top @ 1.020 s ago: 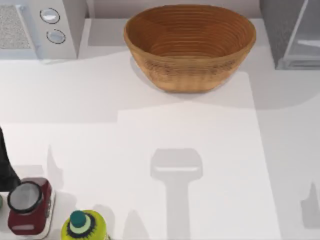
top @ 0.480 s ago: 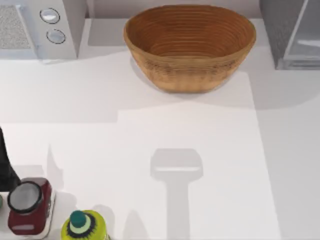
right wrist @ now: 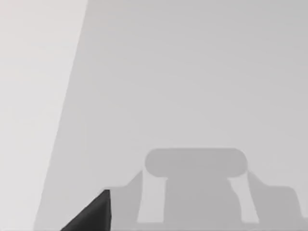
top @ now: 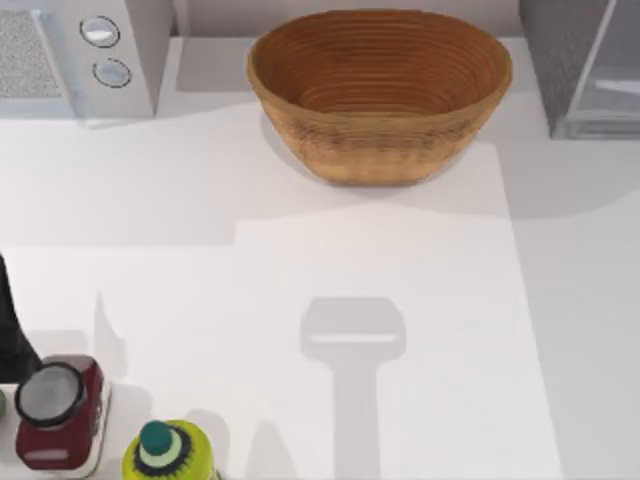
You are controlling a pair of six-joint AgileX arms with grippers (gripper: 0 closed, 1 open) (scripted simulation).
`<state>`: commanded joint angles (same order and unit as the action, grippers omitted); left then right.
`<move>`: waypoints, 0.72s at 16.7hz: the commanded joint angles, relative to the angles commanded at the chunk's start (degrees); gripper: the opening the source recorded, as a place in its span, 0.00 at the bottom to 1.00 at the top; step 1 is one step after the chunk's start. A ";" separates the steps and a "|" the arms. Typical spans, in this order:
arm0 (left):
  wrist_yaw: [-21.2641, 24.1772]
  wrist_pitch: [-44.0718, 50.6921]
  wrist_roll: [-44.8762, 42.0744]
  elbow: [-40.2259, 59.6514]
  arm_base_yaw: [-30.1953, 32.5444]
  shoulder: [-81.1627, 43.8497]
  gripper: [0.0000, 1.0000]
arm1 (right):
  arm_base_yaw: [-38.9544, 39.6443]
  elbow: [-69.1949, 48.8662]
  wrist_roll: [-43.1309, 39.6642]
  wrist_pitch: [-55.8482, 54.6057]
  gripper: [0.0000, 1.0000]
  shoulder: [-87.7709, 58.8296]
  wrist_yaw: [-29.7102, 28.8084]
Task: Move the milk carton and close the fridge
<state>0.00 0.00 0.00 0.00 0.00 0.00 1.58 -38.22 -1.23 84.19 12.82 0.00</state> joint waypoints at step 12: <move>0.00 0.00 0.00 0.00 0.00 0.00 1.00 | -47.03 -19.74 -51.09 7.19 1.00 -51.12 23.98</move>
<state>0.00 0.00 0.00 0.00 0.00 0.00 -45.45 -57.96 -52.32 91.38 -38.30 23.99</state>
